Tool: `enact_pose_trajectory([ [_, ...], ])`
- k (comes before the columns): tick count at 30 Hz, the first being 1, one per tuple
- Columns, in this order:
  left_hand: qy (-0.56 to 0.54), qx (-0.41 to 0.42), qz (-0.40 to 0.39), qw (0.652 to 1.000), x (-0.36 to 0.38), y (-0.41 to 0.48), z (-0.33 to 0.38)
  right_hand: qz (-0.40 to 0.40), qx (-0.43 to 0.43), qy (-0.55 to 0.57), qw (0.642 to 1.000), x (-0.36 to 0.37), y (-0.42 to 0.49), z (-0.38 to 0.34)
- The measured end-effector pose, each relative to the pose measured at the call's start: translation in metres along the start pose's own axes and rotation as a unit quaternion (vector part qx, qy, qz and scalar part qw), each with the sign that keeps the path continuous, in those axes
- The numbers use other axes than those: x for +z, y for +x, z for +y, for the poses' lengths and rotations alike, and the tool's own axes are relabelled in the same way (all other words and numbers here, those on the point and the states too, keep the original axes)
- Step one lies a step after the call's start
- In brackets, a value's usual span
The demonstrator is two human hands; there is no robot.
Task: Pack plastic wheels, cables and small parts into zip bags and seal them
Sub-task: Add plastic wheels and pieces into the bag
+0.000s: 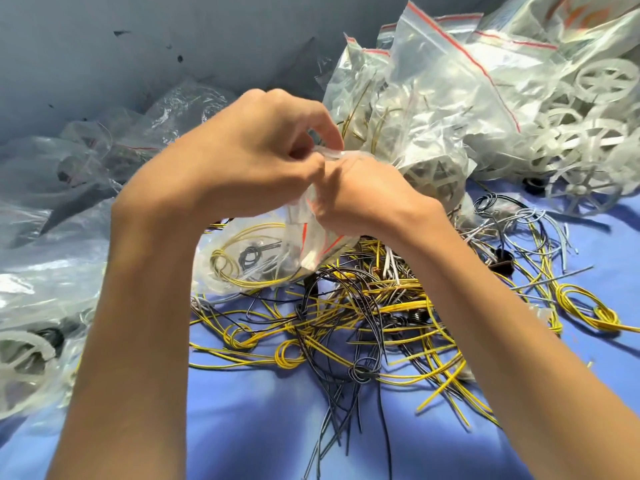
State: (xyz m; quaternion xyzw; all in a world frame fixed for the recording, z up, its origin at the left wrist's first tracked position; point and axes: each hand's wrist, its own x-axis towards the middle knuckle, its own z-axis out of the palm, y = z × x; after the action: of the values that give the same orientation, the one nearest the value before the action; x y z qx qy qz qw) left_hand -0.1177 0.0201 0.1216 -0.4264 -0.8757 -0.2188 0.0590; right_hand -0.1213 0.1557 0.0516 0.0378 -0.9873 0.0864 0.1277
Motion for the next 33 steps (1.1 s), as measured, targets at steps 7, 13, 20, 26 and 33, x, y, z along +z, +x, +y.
enact_pose_trajectory([
  [7, -0.017, 0.031, -0.082, 0.996, 0.007, 0.004, 0.003, -0.153, -0.03, -0.032, 0.987, -0.001, -0.005, 0.0],
  [13, -0.015, -0.007, -0.185, 0.983, 0.012, 0.003, -0.006, -0.242, -0.06, -0.001, 0.969, -0.022, -0.012, -0.002],
  [20, 0.039, -0.042, -0.198, 0.978, 0.008, -0.002, -0.019, -0.249, -0.072, 0.098, 0.961, -0.036, -0.014, -0.003],
  [26, 0.033, -0.066, -0.137, 0.988, 0.002, -0.002, -0.027, -0.298, -0.082, 0.228, 0.923, -0.051, -0.021, 0.01],
  [33, 0.044, -0.058, -0.042, 0.996, 0.0, -0.001, -0.025, -0.235, -0.124, 0.156, 0.951, -0.043, -0.018, -0.003],
])
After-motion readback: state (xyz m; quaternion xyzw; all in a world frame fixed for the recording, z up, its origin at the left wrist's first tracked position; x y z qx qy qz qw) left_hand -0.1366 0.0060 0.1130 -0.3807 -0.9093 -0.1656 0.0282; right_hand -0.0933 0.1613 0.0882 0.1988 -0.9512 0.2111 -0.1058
